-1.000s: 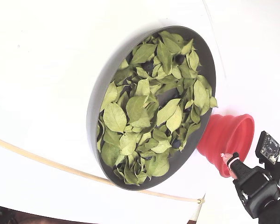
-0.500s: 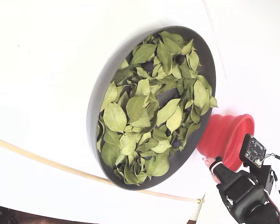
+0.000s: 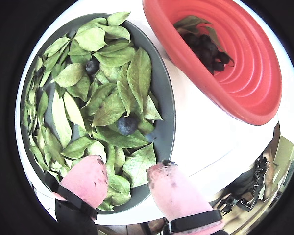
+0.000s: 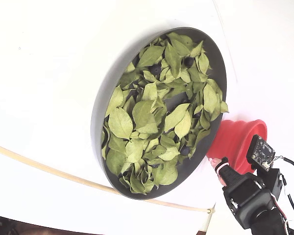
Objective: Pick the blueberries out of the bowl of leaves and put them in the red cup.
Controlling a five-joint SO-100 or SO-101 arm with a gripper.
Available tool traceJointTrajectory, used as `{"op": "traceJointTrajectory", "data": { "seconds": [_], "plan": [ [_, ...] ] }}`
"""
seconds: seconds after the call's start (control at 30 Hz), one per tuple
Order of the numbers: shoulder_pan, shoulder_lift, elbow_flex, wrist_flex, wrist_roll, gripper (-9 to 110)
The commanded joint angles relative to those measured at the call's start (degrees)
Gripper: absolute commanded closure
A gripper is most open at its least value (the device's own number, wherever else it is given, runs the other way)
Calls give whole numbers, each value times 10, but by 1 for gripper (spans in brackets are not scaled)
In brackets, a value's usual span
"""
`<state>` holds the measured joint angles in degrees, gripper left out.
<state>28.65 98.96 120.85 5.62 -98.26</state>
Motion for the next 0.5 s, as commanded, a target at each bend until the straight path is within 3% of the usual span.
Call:
{"op": "traceJointTrajectory", "data": {
  "seconds": [0.0,0.47],
  "plan": [
    [-2,1,-5,-17,-3,86],
    [-4,-58,-14,-62,-8,85]
  ]
}}
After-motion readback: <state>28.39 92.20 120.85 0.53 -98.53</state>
